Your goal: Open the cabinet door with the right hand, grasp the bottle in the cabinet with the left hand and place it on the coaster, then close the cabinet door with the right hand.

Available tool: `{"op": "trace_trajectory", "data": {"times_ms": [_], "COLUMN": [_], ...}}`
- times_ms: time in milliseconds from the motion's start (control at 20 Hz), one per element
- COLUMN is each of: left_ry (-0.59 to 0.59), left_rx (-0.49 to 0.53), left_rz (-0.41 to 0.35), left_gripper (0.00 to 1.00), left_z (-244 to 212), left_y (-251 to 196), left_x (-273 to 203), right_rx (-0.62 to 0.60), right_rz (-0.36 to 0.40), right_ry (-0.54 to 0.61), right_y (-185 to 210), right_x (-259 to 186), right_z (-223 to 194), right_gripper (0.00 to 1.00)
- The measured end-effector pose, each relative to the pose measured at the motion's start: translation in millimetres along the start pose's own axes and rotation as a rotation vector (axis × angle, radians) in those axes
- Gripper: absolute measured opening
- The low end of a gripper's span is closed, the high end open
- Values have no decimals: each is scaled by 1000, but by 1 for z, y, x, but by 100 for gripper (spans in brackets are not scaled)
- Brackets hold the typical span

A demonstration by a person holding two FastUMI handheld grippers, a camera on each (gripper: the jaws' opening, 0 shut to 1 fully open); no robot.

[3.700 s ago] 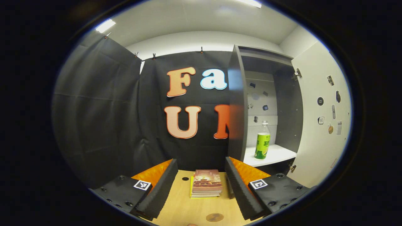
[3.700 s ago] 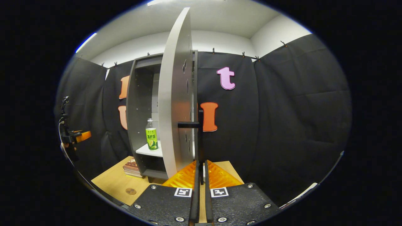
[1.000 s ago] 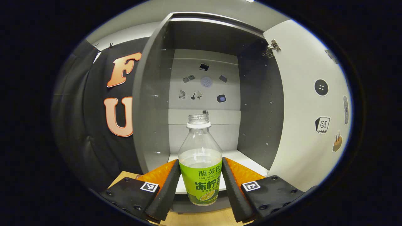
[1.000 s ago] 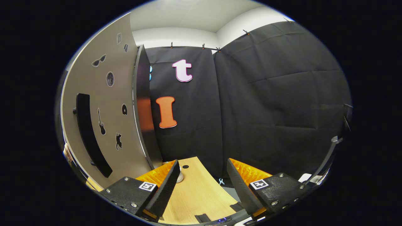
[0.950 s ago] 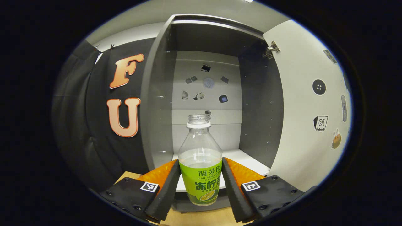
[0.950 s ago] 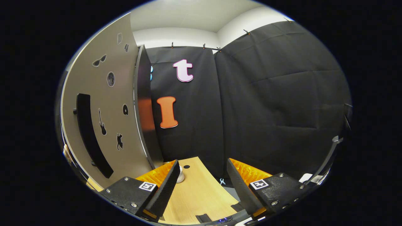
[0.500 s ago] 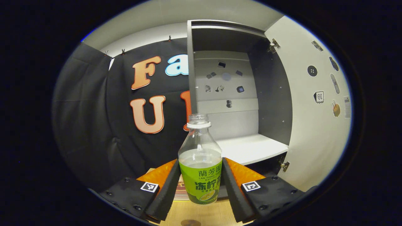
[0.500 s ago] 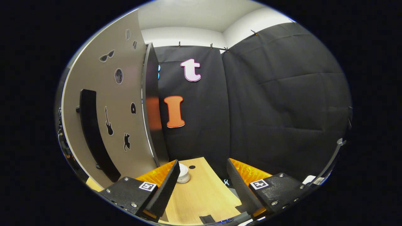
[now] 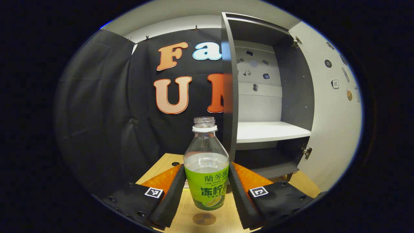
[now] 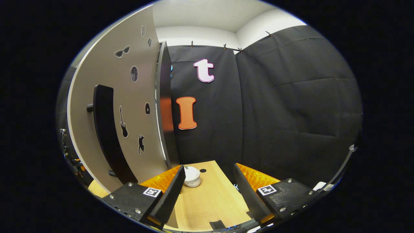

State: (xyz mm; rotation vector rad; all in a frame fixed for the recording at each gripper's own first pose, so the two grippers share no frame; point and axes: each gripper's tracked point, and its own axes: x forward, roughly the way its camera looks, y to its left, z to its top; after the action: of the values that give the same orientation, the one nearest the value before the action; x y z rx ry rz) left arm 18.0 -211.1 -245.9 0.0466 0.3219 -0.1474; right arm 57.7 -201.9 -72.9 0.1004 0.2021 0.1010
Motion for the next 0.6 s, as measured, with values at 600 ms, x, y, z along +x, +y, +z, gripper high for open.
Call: {"op": "trace_trajectory", "data": {"times_ms": [600], "left_ry": [165], "left_rx": [-75], "left_rz": [43], "left_gripper": [82], "left_z": [-123], "left_y": [16], "left_x": [25], "right_rx": [52], "right_rz": [-46], "right_ry": [50], "right_y": [-9], "right_x": [-18], "right_z": [-11], "right_gripper": [98]}}
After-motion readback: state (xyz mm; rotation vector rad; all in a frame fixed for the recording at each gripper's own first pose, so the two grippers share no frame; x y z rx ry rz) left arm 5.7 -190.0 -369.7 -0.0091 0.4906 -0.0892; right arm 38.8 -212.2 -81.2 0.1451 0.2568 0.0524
